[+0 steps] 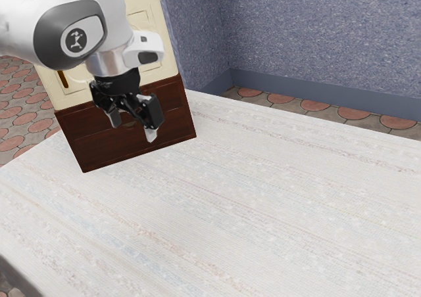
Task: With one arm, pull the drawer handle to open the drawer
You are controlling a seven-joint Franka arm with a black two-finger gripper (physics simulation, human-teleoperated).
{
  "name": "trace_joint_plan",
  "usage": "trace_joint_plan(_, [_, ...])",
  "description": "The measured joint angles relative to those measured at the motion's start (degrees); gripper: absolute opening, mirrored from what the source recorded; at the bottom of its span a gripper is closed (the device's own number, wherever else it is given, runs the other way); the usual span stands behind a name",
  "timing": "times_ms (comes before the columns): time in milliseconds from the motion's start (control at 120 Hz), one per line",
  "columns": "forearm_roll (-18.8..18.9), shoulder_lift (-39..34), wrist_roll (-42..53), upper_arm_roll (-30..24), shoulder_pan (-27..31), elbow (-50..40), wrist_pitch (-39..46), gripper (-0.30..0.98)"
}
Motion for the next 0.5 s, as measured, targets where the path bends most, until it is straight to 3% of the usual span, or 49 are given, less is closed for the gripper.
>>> trace_joint_plan(175, [2.91, -0.06, 3.70, 1.83, 0.88, -6.18, 8.95, 0.69])
trace_joint_plan(500, [2.13, 4.09, 16.70, 2.18, 13.40, -6.03, 20.53, 0.67])
